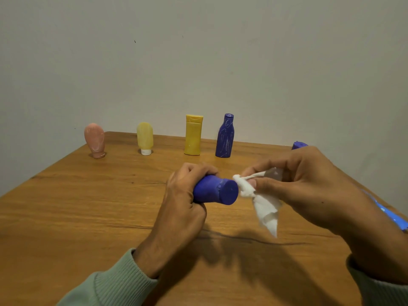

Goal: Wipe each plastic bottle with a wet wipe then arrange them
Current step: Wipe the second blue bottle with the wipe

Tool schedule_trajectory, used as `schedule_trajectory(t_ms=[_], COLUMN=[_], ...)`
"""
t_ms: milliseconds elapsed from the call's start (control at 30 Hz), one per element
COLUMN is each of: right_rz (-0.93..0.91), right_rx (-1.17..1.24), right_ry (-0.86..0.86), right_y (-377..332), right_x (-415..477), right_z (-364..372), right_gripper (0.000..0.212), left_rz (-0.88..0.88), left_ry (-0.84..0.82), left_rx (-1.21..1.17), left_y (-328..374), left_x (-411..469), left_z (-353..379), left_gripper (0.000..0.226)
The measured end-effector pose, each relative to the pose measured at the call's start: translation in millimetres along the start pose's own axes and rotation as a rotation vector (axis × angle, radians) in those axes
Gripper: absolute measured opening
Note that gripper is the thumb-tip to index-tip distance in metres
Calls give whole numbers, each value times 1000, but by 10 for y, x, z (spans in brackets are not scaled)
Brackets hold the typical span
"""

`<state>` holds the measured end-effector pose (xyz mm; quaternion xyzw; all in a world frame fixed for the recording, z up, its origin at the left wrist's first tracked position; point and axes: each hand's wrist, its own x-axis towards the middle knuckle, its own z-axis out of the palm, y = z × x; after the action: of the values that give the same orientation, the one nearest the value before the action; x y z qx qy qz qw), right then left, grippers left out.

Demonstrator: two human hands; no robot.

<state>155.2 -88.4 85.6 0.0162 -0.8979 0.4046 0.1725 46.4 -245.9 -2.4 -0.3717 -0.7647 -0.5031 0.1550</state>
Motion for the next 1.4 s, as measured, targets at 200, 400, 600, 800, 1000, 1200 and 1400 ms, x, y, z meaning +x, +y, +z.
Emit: schedule_trajectory(t_ms=[200,400,600,800,1000,1200,1400], right_rz=[-144,-320,-442,-326,-360,-319,-392], right_rx=[68,-212,-425,-536,-369,-476,-640], right_ry=[65,-71,-42,33,-25,-224,-352], right_y=[-44,-89,-46,-3,-78,-199,-278], right_x=[-10,-59,-50,-20,-45,-77,-176], right_z=[-16,88,136,95,164,298,218], right_gripper=[15,28,33,29,32,27,17], left_rz=[13,-11,-79,-70,-33,-19,-42], left_ry=[6,-42,-144,-185,-196,-253,-256], left_rx=[77,129,106,146,167,265,214], left_y=[13,20,61,52,77,65,40], left_x=[-16,-26,-43,-57,-55,-60,-56], left_z=[20,7,-1,28,24,15,52], left_gripper=[58,70,87,63,60,38,61])
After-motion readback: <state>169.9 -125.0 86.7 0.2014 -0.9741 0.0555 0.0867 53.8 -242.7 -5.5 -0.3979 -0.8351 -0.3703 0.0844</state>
